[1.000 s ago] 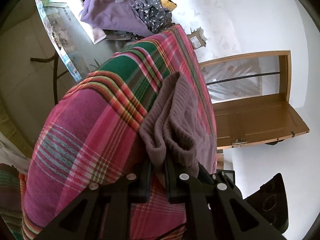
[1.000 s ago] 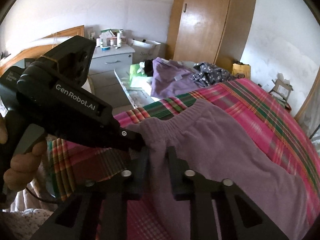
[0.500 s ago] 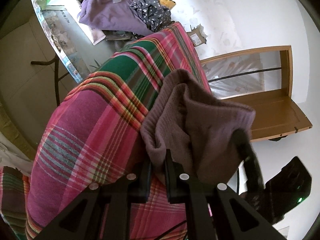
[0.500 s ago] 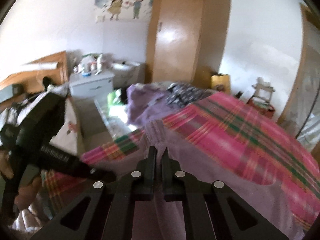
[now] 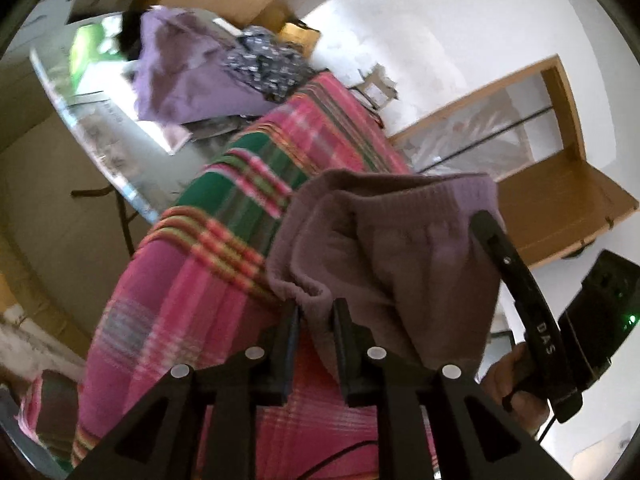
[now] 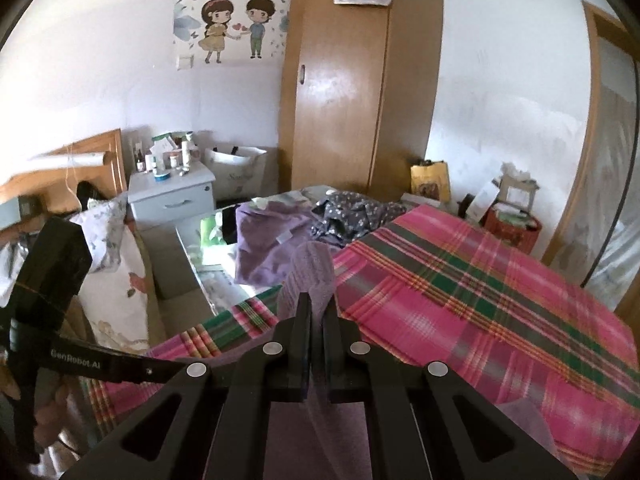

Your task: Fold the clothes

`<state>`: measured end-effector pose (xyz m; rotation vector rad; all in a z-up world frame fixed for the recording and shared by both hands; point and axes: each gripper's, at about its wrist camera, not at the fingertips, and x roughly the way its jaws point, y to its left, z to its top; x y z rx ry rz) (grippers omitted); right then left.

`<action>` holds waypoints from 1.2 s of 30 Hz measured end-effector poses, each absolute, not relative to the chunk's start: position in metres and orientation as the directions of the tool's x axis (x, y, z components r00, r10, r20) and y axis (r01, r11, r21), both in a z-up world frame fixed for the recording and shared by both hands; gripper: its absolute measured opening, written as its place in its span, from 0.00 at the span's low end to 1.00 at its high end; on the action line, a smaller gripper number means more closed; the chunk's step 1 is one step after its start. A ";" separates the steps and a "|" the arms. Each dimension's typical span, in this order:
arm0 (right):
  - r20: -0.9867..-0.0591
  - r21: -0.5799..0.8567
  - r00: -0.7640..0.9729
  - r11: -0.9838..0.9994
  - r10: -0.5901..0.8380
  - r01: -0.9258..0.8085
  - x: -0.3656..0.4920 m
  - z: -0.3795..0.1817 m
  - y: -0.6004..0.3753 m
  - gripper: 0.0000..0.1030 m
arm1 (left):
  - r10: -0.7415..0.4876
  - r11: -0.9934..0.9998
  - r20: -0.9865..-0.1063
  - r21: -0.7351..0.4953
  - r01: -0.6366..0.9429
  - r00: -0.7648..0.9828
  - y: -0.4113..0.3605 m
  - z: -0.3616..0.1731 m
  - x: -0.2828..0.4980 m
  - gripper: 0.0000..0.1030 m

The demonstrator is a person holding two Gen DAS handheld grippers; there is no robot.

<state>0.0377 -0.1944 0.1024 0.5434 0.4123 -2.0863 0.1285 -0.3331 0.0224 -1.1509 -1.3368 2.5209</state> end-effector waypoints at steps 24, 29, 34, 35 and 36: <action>-0.496 0.037 -0.406 -0.486 -0.767 0.873 0.039 0.106 -0.182 0.05 | 0.538 -0.566 -0.553 -0.796 0.215 -0.636 -0.318 0.007 0.064 0.17; -0.494 0.075 -0.385 -0.479 -0.780 0.875 0.040 0.103 -0.180 0.05 | 0.530 -0.573 -0.548 -0.794 0.203 -0.647 -0.315 0.003 0.042 0.17; -0.492 0.094 -0.371 -0.472 -0.787 0.877 0.039 0.102 -0.179 0.05 | 0.576 -0.550 -0.530 -0.814 0.184 -0.622 -0.308 -0.006 0.021 0.17; -0.492 0.098 -0.369 -0.471 -0.789 0.877 0.039 0.102 -0.179 0.05 | 0.586 -0.537 -0.520 -0.824 0.182 -0.622 -0.310 -0.009 0.017 0.17; -0.491 0.102 -0.366 -0.469 -0.791 0.877 0.039 0.101 -0.179 0.05 | 0.583 -0.532 -0.520 -0.825 0.191 -0.624 -0.313 -0.011 0.014 0.17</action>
